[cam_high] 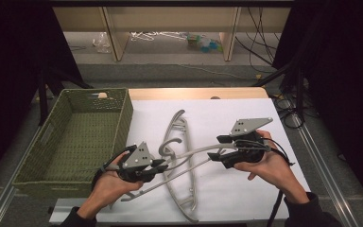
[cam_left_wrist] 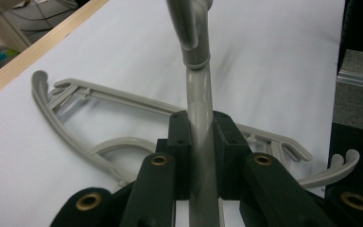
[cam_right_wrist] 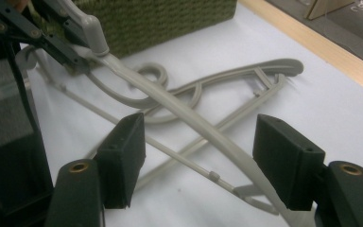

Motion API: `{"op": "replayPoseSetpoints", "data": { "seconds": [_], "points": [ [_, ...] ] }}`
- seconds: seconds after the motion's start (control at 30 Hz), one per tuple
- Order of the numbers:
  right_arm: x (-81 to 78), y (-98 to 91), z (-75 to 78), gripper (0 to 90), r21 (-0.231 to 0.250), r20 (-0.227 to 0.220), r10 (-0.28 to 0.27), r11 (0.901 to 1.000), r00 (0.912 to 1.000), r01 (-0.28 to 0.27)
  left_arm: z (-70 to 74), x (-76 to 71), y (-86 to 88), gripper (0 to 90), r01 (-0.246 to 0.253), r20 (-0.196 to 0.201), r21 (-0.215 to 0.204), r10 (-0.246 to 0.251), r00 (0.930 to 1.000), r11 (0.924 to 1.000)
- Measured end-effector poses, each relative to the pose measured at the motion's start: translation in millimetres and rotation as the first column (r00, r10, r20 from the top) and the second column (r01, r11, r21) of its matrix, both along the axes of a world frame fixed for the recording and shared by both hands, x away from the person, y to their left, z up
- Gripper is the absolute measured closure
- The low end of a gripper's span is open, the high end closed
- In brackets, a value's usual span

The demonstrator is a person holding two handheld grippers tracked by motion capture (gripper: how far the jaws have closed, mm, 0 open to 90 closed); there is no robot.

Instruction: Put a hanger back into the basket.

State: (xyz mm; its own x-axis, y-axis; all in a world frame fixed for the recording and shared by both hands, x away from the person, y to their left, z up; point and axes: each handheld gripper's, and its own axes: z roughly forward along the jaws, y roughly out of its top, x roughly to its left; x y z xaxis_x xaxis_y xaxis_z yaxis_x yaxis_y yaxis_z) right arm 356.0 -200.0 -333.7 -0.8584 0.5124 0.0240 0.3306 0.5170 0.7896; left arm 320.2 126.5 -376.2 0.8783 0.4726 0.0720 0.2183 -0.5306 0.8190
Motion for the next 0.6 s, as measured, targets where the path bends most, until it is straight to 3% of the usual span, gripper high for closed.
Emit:
{"op": "replayPoseSetpoints", "data": {
  "seconds": [0.03,0.1,0.3,0.43,0.57,0.6],
  "points": [
    [0.0,0.0,0.0,35.4,0.0,0.0,0.0,1.0,1.0,0.0,0.0,0.0,0.0,79.1,0.0,0.0,0.0,0.0,1.0,1.0],
    [-3.9,-1.4,3.3,35.0,0.058,0.018,-0.029,0.9979,0.9994,0.028,7.6,-0.3,5.5,79.1,-0.02,-0.019,-0.029,0.019,0.9996,0.9994],
    [-17.2,-4.4,3.2,33.9,0.088,0.031,-0.036,0.9956,0.9989,0.033,23.6,-0.9,16.2,79.1,-0.075,-0.035,-0.076,0.072,0.9968,0.9943],
    [-32.4,-2.6,-4.4,32.5,0.113,0.041,-0.065,0.9917,0.997,0.06,35.4,5.2,27.4,79.1,-0.114,-0.065,-0.134,0.106,0.9922,0.9844],
    [-38.2,-2.2,-10.3,31.8,0.125,0.046,-0.071,0.9901,0.9965,0.065,44.3,9.2,34.4,79.0,-0.129,-0.064,-0.148,0.121,0.9906,0.9804],
    [-41.3,-1.6,-15.5,31.3,0.129,0.034,-0.066,0.9898,0.9972,0.061,50.5,11.2,38.8,79.0,-0.142,-0.068,-0.174,0.132,0.9889,0.9746]
  ]
}}
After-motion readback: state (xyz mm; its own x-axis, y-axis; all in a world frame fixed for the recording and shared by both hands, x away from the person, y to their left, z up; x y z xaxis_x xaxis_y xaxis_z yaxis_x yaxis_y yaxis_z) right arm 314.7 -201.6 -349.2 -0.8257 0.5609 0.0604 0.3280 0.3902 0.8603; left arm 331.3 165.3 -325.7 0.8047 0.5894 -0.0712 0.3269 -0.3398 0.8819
